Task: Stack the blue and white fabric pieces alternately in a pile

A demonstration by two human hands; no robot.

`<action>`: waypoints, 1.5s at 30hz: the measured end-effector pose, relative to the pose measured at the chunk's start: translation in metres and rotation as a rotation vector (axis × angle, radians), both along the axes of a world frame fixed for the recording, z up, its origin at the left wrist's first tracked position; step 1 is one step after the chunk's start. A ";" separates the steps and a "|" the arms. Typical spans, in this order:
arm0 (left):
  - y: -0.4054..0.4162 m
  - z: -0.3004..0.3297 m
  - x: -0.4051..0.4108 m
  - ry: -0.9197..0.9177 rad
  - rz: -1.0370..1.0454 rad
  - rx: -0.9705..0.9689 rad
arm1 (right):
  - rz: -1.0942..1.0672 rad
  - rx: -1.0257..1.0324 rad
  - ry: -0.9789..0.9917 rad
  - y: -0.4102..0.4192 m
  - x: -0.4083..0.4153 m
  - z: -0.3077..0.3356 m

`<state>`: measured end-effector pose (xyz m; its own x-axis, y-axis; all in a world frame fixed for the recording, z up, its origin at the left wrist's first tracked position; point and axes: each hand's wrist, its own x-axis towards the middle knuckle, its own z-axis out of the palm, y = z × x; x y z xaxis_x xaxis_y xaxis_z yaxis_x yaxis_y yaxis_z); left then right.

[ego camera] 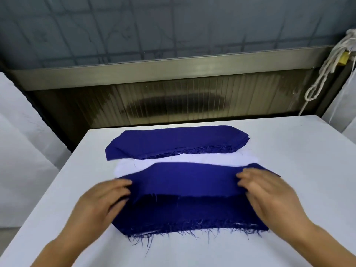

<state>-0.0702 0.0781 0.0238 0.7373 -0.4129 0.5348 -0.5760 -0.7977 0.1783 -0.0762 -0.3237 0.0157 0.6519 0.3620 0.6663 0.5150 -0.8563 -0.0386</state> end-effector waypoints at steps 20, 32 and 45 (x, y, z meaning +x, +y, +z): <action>-0.008 -0.047 -0.019 0.072 -0.071 0.056 | -0.042 -0.014 0.124 -0.009 -0.025 -0.049; -0.008 -0.051 -0.017 0.035 -0.096 0.071 | -0.022 -0.069 0.106 -0.016 -0.024 -0.054; -0.011 -0.044 -0.019 0.180 -0.068 -0.024 | -0.050 0.006 0.213 -0.016 -0.023 -0.038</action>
<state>-0.0892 0.0676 -0.0203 0.7929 -0.4535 0.4070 -0.5854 -0.7524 0.3020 -0.0988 -0.3401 -0.0227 0.7951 0.3227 0.5135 0.4519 -0.8799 -0.1468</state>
